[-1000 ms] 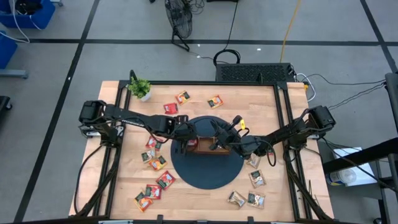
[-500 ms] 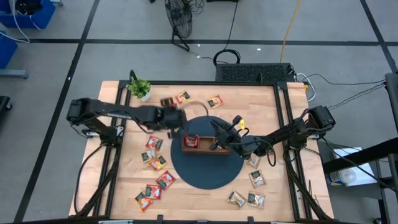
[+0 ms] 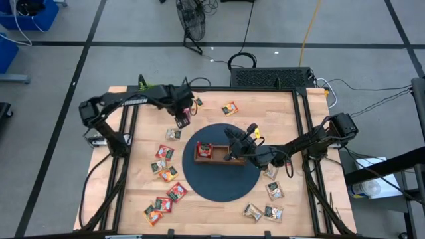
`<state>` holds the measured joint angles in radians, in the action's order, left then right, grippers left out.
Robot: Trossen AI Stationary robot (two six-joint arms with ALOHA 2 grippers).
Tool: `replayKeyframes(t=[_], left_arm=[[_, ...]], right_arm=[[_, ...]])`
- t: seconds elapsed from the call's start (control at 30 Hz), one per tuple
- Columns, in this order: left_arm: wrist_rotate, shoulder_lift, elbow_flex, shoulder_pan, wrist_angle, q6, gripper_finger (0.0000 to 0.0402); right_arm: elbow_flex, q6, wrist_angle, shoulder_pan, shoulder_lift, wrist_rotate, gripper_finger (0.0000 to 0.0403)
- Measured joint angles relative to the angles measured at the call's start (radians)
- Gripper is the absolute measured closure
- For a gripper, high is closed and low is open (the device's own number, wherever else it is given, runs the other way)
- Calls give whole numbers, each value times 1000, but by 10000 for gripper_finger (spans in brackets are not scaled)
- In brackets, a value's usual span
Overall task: Pick & Place Tea
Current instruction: Put the red tea bag into the left section of the wooden organizer
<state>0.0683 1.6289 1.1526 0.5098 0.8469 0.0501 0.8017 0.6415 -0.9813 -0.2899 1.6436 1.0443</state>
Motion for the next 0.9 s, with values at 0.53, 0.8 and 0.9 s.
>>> replayKeyframes(t=[0.53,0.8,0.9], left_arm=[[34,238,0,48,-4,113,217],[39,278,5,48,-18,96,218],[39,266,4,46,-18,71,218]], right_arm=[[0,-2,28,0,0,-2,374],[0,-20,30,0,0,-1,374],[0,-20,30,0,0,-1,374]])
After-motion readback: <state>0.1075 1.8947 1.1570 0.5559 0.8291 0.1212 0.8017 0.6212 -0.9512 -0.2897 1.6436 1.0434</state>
